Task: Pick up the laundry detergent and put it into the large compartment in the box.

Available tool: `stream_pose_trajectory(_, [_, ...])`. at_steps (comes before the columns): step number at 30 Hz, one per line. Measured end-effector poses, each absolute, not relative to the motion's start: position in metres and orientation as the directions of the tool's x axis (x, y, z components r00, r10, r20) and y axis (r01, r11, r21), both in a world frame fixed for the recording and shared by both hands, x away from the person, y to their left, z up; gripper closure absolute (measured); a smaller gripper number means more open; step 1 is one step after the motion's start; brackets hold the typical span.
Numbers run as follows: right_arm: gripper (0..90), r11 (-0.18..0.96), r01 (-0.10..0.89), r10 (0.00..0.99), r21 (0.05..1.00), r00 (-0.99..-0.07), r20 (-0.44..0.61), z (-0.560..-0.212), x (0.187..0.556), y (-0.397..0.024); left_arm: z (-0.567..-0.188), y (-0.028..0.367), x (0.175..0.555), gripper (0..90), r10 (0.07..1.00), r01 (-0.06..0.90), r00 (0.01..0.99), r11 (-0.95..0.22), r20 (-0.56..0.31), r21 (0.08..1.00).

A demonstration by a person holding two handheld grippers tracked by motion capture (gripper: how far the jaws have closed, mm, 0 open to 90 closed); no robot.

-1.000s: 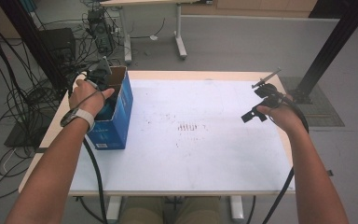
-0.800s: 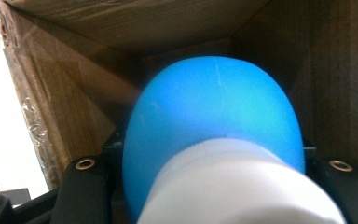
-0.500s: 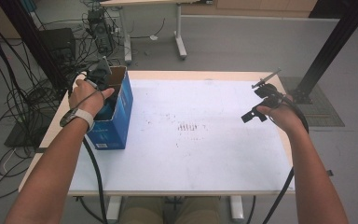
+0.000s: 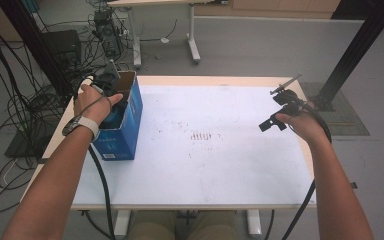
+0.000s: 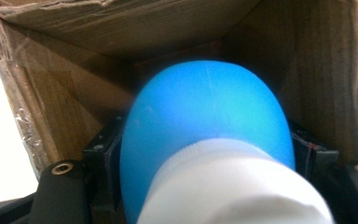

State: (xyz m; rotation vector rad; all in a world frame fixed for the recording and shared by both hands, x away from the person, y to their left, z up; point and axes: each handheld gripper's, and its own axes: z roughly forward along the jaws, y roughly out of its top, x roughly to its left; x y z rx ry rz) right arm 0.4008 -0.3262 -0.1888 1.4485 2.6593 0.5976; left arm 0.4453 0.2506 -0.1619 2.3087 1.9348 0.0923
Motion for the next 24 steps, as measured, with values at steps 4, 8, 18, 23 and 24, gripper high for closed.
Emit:
stream_pose_trajectory(4, [12.1, 0.488, 0.795, 0.816, 0.36, -0.562, 0.133, -0.188, 0.401, -0.325, -0.16, 0.255, 0.445, 28.5, 0.983, 0.975, 0.178, -0.169, -0.053, 0.142])
stream_pose_trajectory(8, [12.0, 0.489, 0.794, 0.815, 0.362, -0.563, 0.134, -0.188, 0.401, -0.325, -0.155, 0.261, 0.443, 28.4, 0.981, 0.974, 0.18, -0.168, -0.074, 0.151])
stream_pose_trajectory(18, [12.0, 0.489, 0.791, 0.814, 0.368, -0.565, 0.133, -0.186, 0.398, -0.325, -0.149, 0.261, 0.44, 27.6, 0.978, 0.97, 0.197, -0.183, -0.074, 0.161])
stream_pose_trajectory(23, [12.0, 0.483, 0.795, 0.818, 0.368, -0.559, 0.134, -0.186, 0.396, -0.326, -0.147, 0.264, 0.44, 26.9, 0.976, 0.969, 0.201, -0.185, -0.088, 0.162])
stream_pose_trajectory(24, [12.0, 0.483, 0.795, 0.819, 0.368, -0.559, 0.133, -0.185, 0.396, -0.326, -0.146, 0.265, 0.44, 26.7, 0.975, 0.969, 0.203, -0.186, -0.093, 0.163])
